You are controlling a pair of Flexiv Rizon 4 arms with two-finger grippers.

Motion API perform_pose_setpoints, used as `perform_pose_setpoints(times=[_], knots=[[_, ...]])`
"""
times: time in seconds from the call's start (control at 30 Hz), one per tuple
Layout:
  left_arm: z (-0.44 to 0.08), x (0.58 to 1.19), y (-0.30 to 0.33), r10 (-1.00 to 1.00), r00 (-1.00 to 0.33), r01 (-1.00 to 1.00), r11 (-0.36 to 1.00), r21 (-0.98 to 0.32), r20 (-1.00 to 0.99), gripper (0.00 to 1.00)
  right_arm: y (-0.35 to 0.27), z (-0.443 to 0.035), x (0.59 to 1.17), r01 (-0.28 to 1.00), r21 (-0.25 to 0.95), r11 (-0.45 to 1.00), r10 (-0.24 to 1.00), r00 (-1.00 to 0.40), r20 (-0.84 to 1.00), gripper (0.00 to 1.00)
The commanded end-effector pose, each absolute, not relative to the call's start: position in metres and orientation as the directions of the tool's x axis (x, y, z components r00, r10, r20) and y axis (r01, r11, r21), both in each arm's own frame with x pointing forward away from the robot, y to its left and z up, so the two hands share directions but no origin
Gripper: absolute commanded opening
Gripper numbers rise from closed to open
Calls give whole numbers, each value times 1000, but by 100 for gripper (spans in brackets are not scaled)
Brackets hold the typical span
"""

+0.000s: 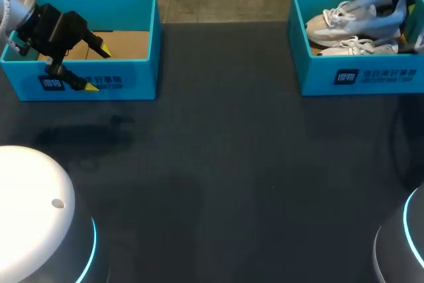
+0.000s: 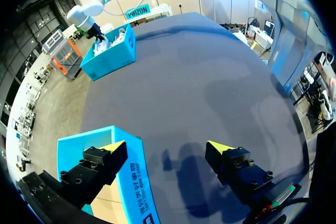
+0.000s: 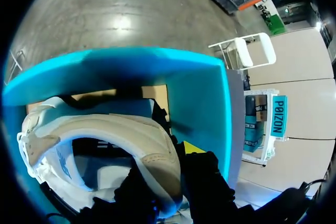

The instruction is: Take the shoe out of the shoebox, open the shoe tongue, remove and reinsert the insole, then place the shoe into the shoebox

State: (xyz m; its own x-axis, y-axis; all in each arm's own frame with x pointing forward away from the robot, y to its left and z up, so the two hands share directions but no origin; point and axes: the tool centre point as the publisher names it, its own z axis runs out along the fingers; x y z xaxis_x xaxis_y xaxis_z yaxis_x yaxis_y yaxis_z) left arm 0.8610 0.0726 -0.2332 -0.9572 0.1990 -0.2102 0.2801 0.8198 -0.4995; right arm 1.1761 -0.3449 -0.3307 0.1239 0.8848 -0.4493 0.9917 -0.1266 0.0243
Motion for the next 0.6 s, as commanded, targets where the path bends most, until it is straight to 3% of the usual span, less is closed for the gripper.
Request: perform_pose_setpoints(times=[0.03, 0.47, 0.5, 0.57, 0.6], knots=[[-233, 862, 72, 200, -957, 280, 822, -496, -208, 100, -348, -343, 1187, 987, 3, -158, 884, 143, -445, 0], [-233, 862, 72, 200, -957, 280, 822, -496, -208, 100, -349, -365, 1187, 981, -10, -194, 892, 171, -419, 0], [-233, 862, 72, 200, -957, 280, 822, -496, -208, 100, -349, -365, 1187, 981, -11, -194, 892, 172, -417, 6], [-233, 862, 72, 200, -957, 280, 822, -496, -208, 100, -348, -365, 1187, 980, -11, -197, 893, 175, -414, 49], [-233, 862, 72, 200, -957, 280, 822, -496, -208, 100, -348, -364, 1187, 980, -11, -199, 894, 177, -412, 100]])
